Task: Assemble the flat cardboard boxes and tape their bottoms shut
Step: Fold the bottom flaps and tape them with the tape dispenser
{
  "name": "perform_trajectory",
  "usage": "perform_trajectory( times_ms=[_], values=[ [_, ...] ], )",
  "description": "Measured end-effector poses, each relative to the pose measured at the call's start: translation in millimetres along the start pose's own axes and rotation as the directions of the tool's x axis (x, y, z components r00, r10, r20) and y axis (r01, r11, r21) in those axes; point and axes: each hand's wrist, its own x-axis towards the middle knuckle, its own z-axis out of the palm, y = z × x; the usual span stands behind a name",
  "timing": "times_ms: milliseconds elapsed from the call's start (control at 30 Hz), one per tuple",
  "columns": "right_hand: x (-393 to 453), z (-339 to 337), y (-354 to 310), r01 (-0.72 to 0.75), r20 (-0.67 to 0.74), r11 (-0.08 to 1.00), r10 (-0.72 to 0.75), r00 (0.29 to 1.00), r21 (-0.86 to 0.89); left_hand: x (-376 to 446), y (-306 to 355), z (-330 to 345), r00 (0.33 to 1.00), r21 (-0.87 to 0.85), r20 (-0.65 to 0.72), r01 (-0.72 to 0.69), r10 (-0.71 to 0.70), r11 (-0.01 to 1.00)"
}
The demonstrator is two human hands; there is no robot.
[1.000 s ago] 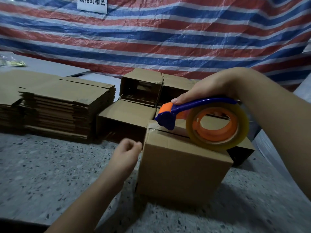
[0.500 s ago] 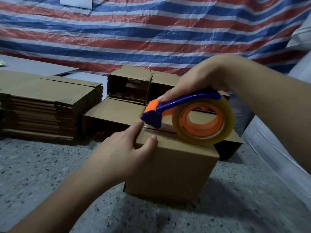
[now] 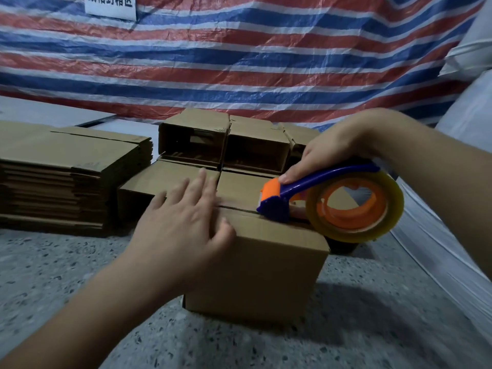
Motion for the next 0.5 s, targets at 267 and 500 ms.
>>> perform_trajectory(
  times_ms=[267,500],
  values=[
    [1.2,-4.4,9.8,0.028,0.019,1.000,-0.028,0.999,0.004,6.6,20.1,3.2,0.974,0.124,0.019,-0.225,0.224,0.966],
    [-13.0,-0.4,68.3,-0.014,0.119,1.000,0.014,0.993,-0.002,4.1,21.0,2.4,0.972,0.157,0.012,-0.232,0.233,0.960]
  ],
)
